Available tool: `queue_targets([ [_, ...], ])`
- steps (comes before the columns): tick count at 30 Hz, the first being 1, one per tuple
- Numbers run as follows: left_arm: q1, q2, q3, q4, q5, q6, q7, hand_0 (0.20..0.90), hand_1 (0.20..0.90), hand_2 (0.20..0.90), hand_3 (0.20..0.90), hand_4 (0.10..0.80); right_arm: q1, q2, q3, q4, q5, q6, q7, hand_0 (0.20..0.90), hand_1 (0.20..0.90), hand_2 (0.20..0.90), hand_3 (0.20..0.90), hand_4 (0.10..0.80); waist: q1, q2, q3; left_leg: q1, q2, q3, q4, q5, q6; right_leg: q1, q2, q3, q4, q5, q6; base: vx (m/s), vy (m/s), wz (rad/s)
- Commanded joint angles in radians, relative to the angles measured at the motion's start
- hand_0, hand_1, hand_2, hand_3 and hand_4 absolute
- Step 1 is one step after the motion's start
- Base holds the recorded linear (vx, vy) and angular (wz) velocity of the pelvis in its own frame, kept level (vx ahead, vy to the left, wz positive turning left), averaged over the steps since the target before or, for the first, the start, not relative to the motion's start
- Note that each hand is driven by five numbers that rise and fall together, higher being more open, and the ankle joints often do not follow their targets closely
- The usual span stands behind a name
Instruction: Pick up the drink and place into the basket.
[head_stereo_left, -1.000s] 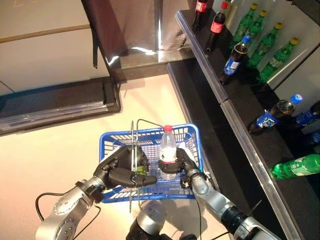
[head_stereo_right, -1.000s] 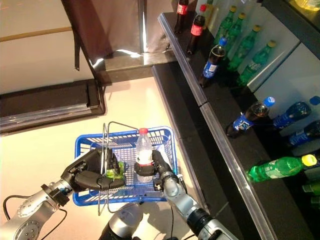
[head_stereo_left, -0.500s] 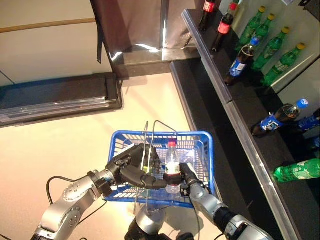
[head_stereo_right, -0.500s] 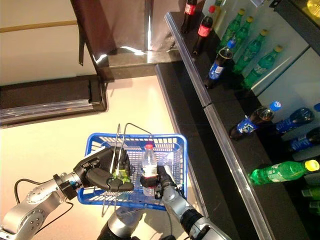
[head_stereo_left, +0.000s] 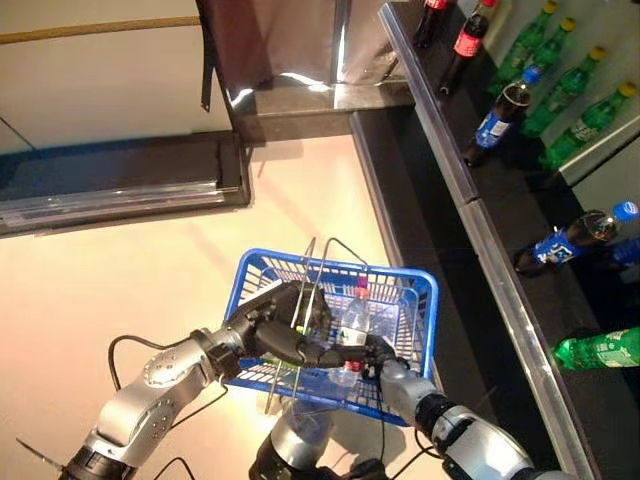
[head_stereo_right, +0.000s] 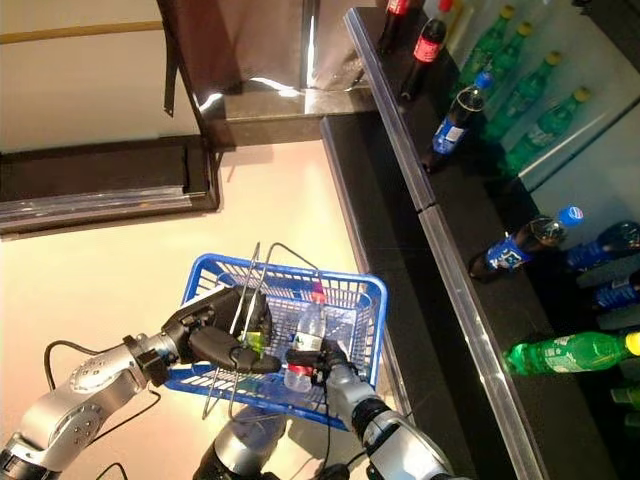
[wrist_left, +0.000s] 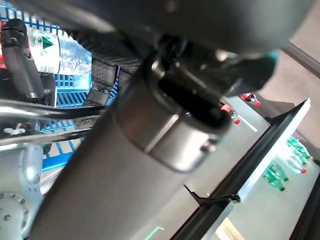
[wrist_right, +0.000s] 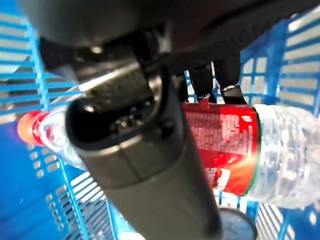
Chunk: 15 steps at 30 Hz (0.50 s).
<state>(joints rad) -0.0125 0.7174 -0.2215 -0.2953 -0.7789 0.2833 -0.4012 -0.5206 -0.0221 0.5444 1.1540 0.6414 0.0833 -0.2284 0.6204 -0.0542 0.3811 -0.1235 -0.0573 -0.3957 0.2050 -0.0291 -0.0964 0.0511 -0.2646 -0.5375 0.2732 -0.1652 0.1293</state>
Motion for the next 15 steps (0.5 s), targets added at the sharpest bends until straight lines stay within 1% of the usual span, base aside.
queue_targets([
  [1,-0.226,-0.087,0.12,-0.305,-0.164,-0.21,-0.029,0.3,0.3,0.3,0.2,0.1,-0.068,0.029,-0.033,-0.031,0.126,-0.029,0.013,0.585,0.585,0.585,0.532,0.432,-0.019,0.004,-0.033,-0.054,-0.055,0.037,0.017,0.054,0.07,0.097,0.08,0.014,-0.036,0.044,-0.057,0.0,0.0,0.0],
  [2,-0.235,-0.089,0.116,-0.304,-0.165,-0.206,-0.017,0.3,0.3,0.3,0.2,0.1,-0.069,0.032,-0.036,-0.028,0.136,-0.03,0.016,0.9,0.9,0.9,0.9,0.8,-0.02,0.002,-0.033,-0.053,-0.054,0.038,0.016,0.053,0.07,0.095,0.081,0.015,-0.035,0.044,-0.057,0.0,0.0,0.0],
  [9,-0.249,-0.109,0.107,-0.292,-0.148,-0.196,0.007,0.3,0.3,0.3,0.2,0.1,-0.074,0.041,-0.048,-0.032,0.159,-0.024,0.002,0.9,0.9,0.9,0.9,0.8,-0.03,-0.003,-0.037,-0.041,-0.048,0.048,0.013,0.05,0.073,0.092,0.077,0.02,-0.023,0.038,-0.06,0.009,0.007,0.0],
  [15,-0.247,-0.12,0.109,-0.287,-0.147,-0.199,0.029,0.3,0.3,0.3,0.2,0.1,-0.07,0.04,-0.053,-0.04,0.168,-0.045,-0.003,0.9,0.9,0.9,0.9,0.8,-0.038,-0.004,-0.037,-0.035,-0.047,0.058,0.016,0.047,0.076,0.09,0.074,0.024,-0.014,0.036,-0.06,0.0,0.0,0.0],
])
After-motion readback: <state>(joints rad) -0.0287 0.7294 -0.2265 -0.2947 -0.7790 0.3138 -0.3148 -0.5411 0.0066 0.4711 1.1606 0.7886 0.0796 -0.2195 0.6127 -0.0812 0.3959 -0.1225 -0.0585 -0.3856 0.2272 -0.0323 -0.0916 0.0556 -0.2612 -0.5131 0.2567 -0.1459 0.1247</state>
